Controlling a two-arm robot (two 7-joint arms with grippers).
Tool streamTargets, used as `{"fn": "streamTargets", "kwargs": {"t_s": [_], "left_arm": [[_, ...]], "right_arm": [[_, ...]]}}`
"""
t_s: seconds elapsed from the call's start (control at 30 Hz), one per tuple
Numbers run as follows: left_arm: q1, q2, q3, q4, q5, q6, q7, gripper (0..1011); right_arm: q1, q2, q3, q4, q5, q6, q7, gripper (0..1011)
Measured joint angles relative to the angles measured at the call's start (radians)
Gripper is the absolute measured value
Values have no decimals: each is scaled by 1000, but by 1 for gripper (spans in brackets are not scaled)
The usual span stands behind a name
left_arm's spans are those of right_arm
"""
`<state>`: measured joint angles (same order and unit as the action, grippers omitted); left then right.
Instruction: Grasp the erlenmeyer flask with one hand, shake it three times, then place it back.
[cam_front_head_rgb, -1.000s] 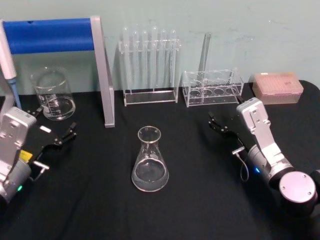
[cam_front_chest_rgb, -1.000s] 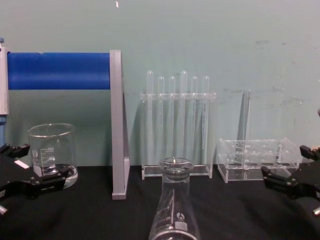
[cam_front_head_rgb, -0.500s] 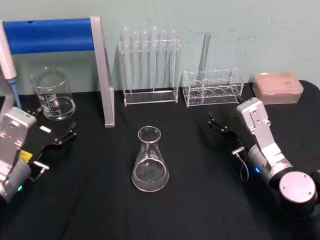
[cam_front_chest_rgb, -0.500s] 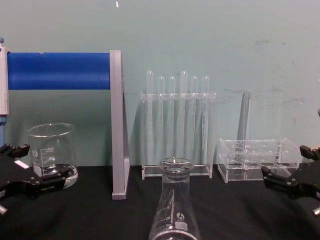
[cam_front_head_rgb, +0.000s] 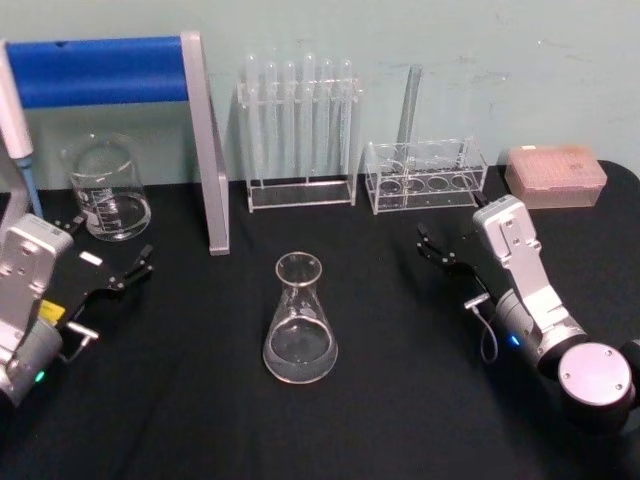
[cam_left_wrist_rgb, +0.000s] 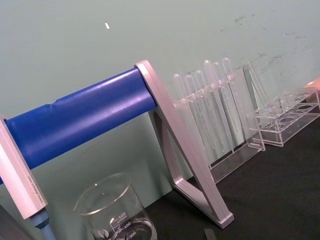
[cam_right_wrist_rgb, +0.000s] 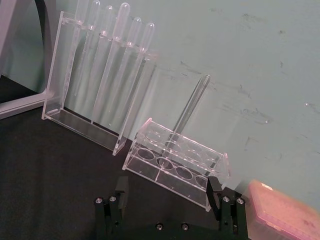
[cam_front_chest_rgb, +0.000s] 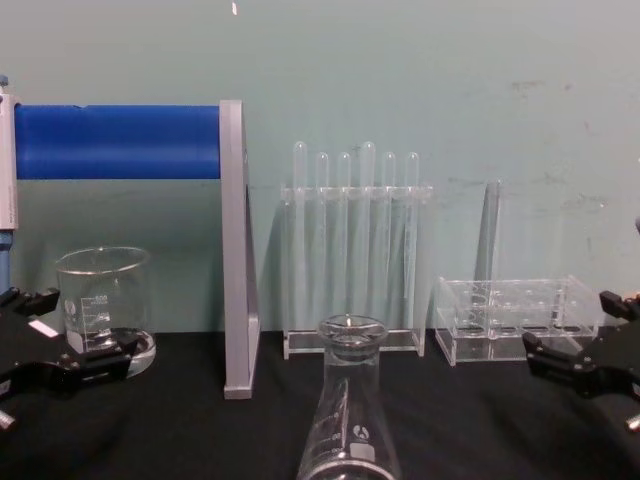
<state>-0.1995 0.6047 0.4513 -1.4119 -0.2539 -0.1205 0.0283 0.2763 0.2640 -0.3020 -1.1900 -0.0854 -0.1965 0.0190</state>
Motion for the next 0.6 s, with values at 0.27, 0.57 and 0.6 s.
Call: {"fn": "streamTargets", "kwargs": {"t_s": [0.27,0.57,0.6], "left_arm": [[0,0,0,0,0,0,0,1001],[0,0,0,0,0,0,0,1001],[0,0,0,0,0,0,0,1001]], "right_arm": [[0,0,0,0,0,0,0,1000],[0,0,0,0,0,0,0,1000],[0,0,0,0,0,0,0,1000]]}}
